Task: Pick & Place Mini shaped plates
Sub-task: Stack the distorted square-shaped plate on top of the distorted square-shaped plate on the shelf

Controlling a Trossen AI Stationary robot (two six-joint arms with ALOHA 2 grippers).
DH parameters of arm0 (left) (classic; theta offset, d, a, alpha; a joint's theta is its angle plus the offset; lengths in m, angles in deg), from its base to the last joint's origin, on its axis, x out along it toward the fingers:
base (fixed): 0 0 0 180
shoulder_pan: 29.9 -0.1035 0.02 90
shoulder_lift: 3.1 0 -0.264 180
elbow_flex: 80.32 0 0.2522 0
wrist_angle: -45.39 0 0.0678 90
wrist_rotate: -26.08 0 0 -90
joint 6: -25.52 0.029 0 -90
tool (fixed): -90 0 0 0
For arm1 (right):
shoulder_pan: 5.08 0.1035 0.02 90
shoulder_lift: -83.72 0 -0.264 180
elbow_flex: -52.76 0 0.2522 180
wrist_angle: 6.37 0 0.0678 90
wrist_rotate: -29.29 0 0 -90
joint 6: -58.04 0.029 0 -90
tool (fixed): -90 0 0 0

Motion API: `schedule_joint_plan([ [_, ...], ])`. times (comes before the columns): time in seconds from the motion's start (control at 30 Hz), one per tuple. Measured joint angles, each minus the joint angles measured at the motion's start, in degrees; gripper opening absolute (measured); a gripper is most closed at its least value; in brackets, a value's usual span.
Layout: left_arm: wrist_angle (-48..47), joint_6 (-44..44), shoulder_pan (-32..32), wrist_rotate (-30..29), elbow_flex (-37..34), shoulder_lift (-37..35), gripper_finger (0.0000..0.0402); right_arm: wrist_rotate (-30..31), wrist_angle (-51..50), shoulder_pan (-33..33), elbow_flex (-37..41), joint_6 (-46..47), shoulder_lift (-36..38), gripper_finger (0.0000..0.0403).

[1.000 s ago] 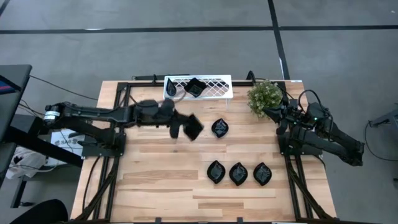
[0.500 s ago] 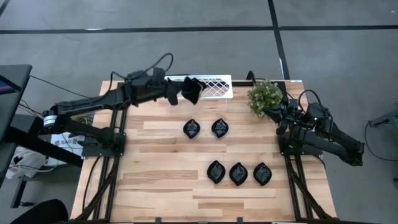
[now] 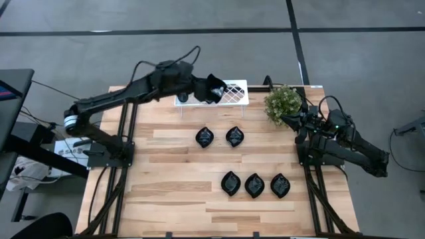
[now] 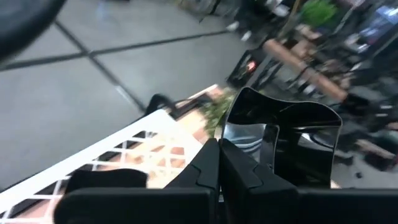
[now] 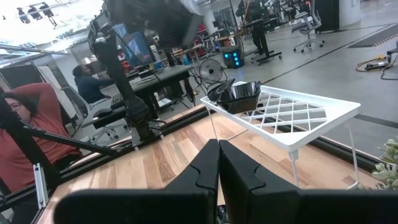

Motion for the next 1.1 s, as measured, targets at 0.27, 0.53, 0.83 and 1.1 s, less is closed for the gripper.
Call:
schedule_joint_plan([
  [0.27,-12.1,-1.1,-4.1,-0.4,9.5,6.5,0.0003,0.0,0.0,0.0,0.0,0.0,0.0,0.0006],
  [0.53,-19.6,5.1,-7.8,0.1,12.7,11.2,0.0003,0.0,0.0,0.0,0.0,0.0,0.0,0.0006],
  [0.83,-22.6,10.1,-10.9,3.9,17.4,16.0,0.0003,0.0,0.0,0.0,0.0,0.0,0.0,0.0006],
  [1.1,-26.4,10.7,-13.0,7.6,17.8,19.2,0.0003,0.0,0.0,0.0,0.0,0.0,0.0,0.0006],
])
